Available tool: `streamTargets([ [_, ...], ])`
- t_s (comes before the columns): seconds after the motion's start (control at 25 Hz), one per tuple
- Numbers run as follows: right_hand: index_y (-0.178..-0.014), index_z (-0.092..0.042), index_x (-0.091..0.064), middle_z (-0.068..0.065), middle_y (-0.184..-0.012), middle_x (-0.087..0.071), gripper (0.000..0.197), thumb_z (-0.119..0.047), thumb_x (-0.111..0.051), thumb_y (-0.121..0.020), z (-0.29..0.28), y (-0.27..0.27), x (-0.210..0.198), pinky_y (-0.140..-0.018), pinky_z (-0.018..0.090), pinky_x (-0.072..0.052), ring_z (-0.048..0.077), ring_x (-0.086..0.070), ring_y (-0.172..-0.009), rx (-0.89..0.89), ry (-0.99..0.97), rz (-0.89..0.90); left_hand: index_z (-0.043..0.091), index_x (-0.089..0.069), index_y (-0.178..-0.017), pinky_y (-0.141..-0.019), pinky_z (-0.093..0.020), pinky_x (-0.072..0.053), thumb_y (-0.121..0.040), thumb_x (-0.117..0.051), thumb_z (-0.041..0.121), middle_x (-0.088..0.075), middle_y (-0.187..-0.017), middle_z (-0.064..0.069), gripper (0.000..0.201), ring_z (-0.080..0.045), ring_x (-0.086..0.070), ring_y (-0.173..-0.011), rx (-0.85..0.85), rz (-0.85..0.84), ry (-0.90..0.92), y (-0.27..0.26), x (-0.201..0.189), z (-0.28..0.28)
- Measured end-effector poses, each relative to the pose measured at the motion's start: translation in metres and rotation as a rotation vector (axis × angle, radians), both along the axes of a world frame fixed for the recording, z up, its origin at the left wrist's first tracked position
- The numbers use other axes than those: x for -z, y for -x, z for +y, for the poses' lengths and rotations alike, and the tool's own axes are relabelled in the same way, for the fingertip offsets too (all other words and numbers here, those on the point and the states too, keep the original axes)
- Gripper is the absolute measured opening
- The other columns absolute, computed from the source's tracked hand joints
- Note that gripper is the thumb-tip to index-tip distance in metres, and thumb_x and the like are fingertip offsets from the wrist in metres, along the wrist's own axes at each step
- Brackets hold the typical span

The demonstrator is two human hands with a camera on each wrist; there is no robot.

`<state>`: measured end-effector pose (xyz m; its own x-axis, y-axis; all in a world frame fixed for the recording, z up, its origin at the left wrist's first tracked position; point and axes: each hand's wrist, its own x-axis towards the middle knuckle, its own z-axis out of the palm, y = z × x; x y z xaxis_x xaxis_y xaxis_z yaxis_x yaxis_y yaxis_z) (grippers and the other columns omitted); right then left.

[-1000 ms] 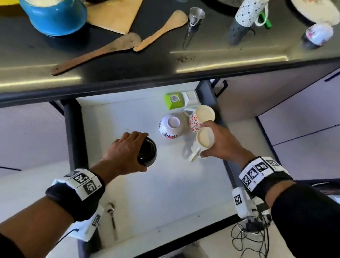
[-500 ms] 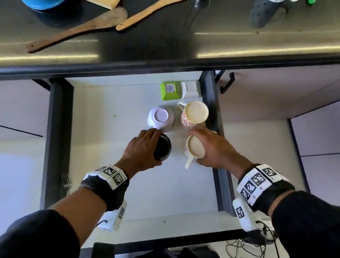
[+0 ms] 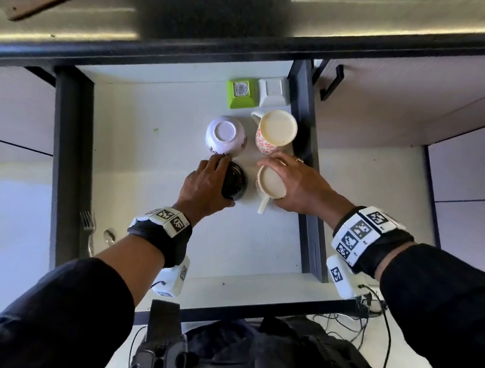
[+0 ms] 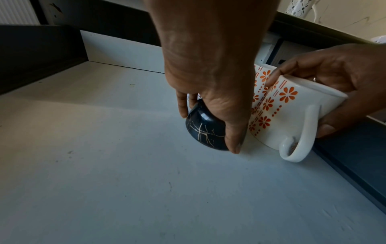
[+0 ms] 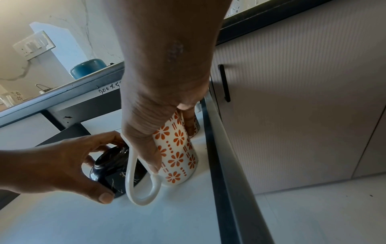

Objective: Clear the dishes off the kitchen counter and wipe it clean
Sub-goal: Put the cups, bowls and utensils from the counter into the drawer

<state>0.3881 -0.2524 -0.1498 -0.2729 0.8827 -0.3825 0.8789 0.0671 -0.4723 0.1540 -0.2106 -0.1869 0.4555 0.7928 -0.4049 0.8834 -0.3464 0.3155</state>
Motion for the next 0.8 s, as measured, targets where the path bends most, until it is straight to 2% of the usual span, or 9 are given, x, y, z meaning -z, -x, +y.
streamTargets([
  [0.16, -0.142, -0.03, -0.04, -0.004, -0.145, -0.035, 0.09, -0.011, -0.081, -0.064, 0.002, 0.001, 0.001, -0.092, 0.04, -0.052, 0.022, -0.043, -0.131, -0.033, -0.006, -0.004, 0.016, -0.032, -0.147, -0.081, -0.044, -0.051, -0.059, -0.088, 0.038, -0.039, -0.145, -0.004, 0.107, -0.032, -0.047, -0.12, -0.001, 0.001, -0.018, 0.001, 0.005, -0.004],
  [0.28, -0.143, -0.035, -0.04, -0.002, -0.146, -0.034, 0.092, -0.007, -0.079, -0.064, 0.005, 0.001, 0.0, -0.088, 0.039, -0.054, 0.025, -0.05, -0.126, -0.067, -0.022, -0.061, 0.016, -0.029, -0.149, -0.085, -0.043, -0.05, -0.06, -0.088, 0.038, -0.036, -0.148, -0.004, 0.109, -0.031, -0.044, -0.125, -0.015, -0.019, -0.014, 0.001, 0.007, -0.005],
  [0.36, -0.143, -0.037, -0.04, -0.002, -0.146, -0.034, 0.093, -0.012, -0.081, -0.063, 0.003, 0.001, -0.001, -0.085, 0.039, -0.055, 0.026, -0.052, -0.123, -0.042, -0.039, -0.106, 0.016, -0.028, -0.15, -0.087, -0.043, -0.049, -0.06, -0.089, 0.039, -0.034, -0.149, -0.003, 0.111, -0.03, -0.042, -0.127, -0.024, -0.028, -0.01, 0.001, 0.008, -0.007],
  [0.56, -0.143, -0.034, -0.039, -0.001, -0.135, -0.042, 0.091, -0.038, -0.084, -0.063, -0.006, 0.0, -0.004, -0.082, 0.042, -0.054, 0.027, -0.052, -0.118, 0.167, -0.096, -0.136, 0.016, -0.026, -0.15, -0.089, -0.045, -0.049, -0.061, -0.089, 0.039, -0.033, -0.149, -0.005, 0.111, -0.031, -0.041, -0.127, -0.035, -0.04, 0.007, -0.001, 0.009, -0.008],
  [0.8, -0.145, -0.028, -0.035, 0.004, -0.134, -0.043, 0.097, -0.036, -0.086, -0.062, -0.009, 0.006, -0.002, -0.079, 0.04, -0.052, 0.03, -0.052, -0.117, 0.198, -0.106, -0.154, 0.017, -0.025, -0.15, -0.091, -0.045, -0.047, -0.059, -0.09, 0.04, -0.034, -0.149, -0.004, 0.115, -0.03, -0.039, -0.129, -0.061, -0.054, 0.037, -0.003, 0.009, -0.005],
])
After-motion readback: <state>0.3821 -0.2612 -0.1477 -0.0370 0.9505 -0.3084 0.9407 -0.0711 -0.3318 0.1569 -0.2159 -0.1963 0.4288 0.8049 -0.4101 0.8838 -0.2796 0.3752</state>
